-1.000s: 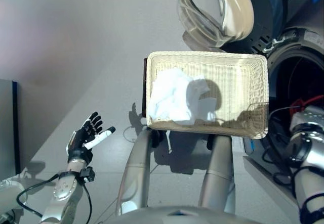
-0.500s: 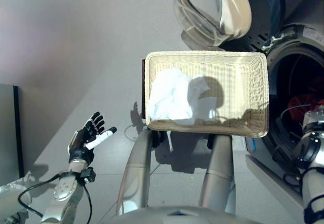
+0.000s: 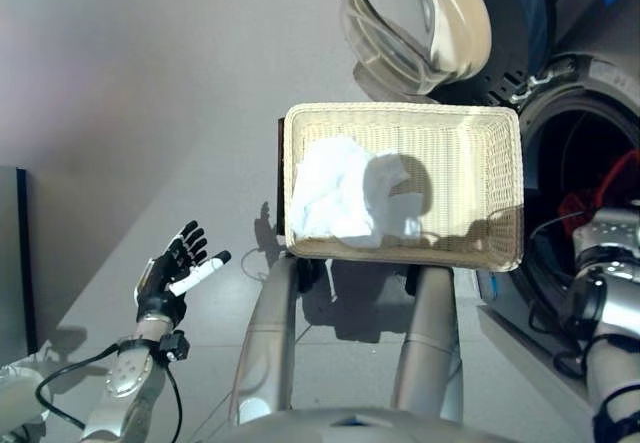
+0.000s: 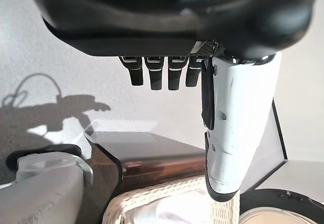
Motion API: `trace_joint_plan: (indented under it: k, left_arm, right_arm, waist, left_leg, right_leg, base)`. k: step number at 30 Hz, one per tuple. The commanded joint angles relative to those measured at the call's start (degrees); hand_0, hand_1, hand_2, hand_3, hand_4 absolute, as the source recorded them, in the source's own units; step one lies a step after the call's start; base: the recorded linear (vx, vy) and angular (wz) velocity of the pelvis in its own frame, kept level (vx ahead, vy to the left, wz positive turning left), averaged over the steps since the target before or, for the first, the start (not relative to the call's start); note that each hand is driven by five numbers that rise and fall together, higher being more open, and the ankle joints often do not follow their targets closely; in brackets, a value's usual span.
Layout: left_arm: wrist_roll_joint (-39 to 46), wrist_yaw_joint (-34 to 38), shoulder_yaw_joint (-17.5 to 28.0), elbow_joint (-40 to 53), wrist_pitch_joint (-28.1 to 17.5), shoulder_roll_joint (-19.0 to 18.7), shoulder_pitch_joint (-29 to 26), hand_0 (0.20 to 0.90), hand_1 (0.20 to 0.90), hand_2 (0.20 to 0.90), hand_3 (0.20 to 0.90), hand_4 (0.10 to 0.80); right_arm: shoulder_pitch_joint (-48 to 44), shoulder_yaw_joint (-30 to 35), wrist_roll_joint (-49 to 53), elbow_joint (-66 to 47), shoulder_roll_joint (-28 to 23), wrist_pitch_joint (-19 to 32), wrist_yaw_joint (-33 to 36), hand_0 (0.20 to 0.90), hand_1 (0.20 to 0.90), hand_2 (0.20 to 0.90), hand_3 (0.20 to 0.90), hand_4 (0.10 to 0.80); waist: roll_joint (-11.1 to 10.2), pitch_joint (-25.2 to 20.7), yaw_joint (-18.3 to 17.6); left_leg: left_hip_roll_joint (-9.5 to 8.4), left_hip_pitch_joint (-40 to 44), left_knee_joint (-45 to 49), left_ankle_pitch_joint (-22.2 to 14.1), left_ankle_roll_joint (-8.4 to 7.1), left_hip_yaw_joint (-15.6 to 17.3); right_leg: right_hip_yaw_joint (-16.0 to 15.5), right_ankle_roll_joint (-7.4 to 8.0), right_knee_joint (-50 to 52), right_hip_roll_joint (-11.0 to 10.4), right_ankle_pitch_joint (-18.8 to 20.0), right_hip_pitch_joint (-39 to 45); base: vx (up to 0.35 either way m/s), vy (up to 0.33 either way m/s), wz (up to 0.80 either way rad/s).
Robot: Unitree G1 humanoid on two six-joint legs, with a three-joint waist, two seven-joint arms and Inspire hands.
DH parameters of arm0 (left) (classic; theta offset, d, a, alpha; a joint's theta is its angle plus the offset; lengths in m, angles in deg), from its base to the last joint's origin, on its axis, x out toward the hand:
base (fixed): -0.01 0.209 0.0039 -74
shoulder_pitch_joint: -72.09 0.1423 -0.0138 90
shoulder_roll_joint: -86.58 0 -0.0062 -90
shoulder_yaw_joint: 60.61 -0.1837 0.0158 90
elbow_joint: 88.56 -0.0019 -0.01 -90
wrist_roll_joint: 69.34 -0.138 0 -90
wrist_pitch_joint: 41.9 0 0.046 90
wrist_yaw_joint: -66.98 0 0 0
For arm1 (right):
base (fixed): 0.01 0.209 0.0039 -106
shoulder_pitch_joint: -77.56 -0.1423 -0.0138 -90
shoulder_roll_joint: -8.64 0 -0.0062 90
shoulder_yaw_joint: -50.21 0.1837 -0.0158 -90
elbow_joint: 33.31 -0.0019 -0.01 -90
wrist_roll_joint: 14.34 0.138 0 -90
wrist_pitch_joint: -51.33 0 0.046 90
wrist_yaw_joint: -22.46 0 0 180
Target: Pick up the clothes and place them into the washing machine
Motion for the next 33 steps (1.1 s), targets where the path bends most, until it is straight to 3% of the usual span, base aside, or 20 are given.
trace_joint_plan:
  k: [1, 4, 5, 11, 18, 28, 31, 33]
  left_arm:
    - [-0.52, -0.11, 4.28, -0.04, -5.59, -2.7, -1.36, 0.9, 0.9, 0.9, 0.9, 0.8]
    - [-2.15, -0.49, 5.28, -3.04, -5.12, -2.42, -2.31, 0.9, 0.9, 0.9, 0.9, 0.8]
    - [-2.16, -0.51, 5.28, -3.12, -5.2, -2.47, -2.33, 0.9, 0.9, 0.9, 0.9, 0.8]
    - [-5.61, -0.63, 6.98, -6.58, -5.17, -1.75, -3.24, 0.9, 0.9, 0.9, 0.9, 0.8]
    - [-8.05, -0.08, 7.66, -9.41, -5.58, -0.97, -4.47, 0.9, 0.9, 0.9, 0.9, 0.8]
    - [-9.23, -0.66, 10.67, -8.36, -5.48, -2.06, -2.26, 0.9, 0.9, 0.9, 0.9, 0.8]
    - [-9.1, -0.97, 10.72, -8.51, -5.53, -2.02, -2.26, 0.9, 0.9, 0.9, 0.9, 0.8]
    - [-8.94, -1.31, 10.61, -8.29, -5.41, -2.0, -2.46, 0.9, 0.9, 0.9, 0.9, 0.8]
  right_arm:
    - [1.51, -4.04, -10.05, -2.18, 0.79, -0.03, -1.94, 0.9, 0.9, 0.9, 0.9, 0.8]
    - [3.39, -4.07, -11.42, -0.12, 3.62, -1.91, -3.67, 0.9, 0.9, 0.9, 0.9, 0.8]
    - [3.43, -4.01, -11.45, -0.16, 3.66, -1.92, -3.68, 0.9, 0.9, 0.9, 0.9, 0.8]
    - [7.65, -6.19, -19.79, -2.06, 7.51, -3.79, -4.4, 0.9, 0.9, 0.9, 0.9, 0.8]
    - [11.23, -5.87, -22.69, -4.24, 9.21, -3.23, -3.74, 0.9, 0.9, 0.9, 0.9, 0.8]
    - [12.17, -6.44, -29.47, -5.77, 3.91, -4.35, -2.03, 0.9, 0.9, 0.9, 0.9, 0.8]
    - [13.25, -7.94, -31.73, -6.38, 4.08, -4.98, -3.13, 0.9, 0.9, 0.9, 0.9, 0.8]
    - [13.56, -11.84, -37.53, -4.45, 3.71, -7.98, -4.32, 0.9, 0.9, 0.9, 0.9, 0.8]
  waist:
    - [-2.22, 0.37, 0.35]
    - [-3.57, -0.48, 0.83]
    - [-3.55, -0.06, 0.76]
    - [-5.4, -0.71, 0.76]
    - [-6.95, -0.29, 0.34]
    - [-6.47, -1.44, 0.69]
    - [-6.58, -1.74, 0.74]
    - [-6.59, -1.71, 0.89]
  left_leg:
    - [1.17, 4.78, -6.32, 0.95, -2.09, -0.65]
    - [0.38, 7.62, -7.74, -0.29, -1.85, -1.27]
    - [0.35, 7.23, -8.09, 1.3, -1.6, -1.07]
    - [-0.49, 12.66, -14.51, 3.43, -1.39, -1.36]
    - [-0.82, 18.41, -19.43, 5.14, -1.61, -2.04]
    - [-0.3, 14.44, -15.58, 4.55, -1.7, -1.8]
    - [-0.05, 13.82, -15.27, 4.54, -1.69, -1.71]
    - [0.03, 12.84, -14.89, 4.7, -1.77, -1.58]
  right_leg:
    - [-2.13, -2.12, -4.64, 0.02, 2.57, 4.39]
    - [-2.91, -1.3, -7.6, -0.63, 2.38, 8.41]
    - [-3.17, -1.61, -8.21, -0.74, 3.92, 8.17]
    - [-5.47, -0.2, -17.48, -1.23, 8.06, 15.63]
    - [-7.32, 0.55, -23.93, -1.65, 10.68, 22.42]
    - [-6.46, -0.32, -19.77, -2.08, 8.71, 17.93]
    - [-6.06, -0.39, -19.15, -2.02, 8.64, 16.72]
    - [-5.78, -0.43, -18.46, -2.1, 8.68, 15.67]
  base:
    - [0.133, 0.012, 0.02]
    - [0.067, 0.021, 0.05]
    - [-0.045, 0.049, 0.05]
    - [0.04, 0.025, 0.05]
    - [0.052, -0.006, -0.01]
    - [-0.023, -0.005, 0.03]
    - [-0.032, -0.003, -0.09]
    - [-0.045, -0.018, -0.01]
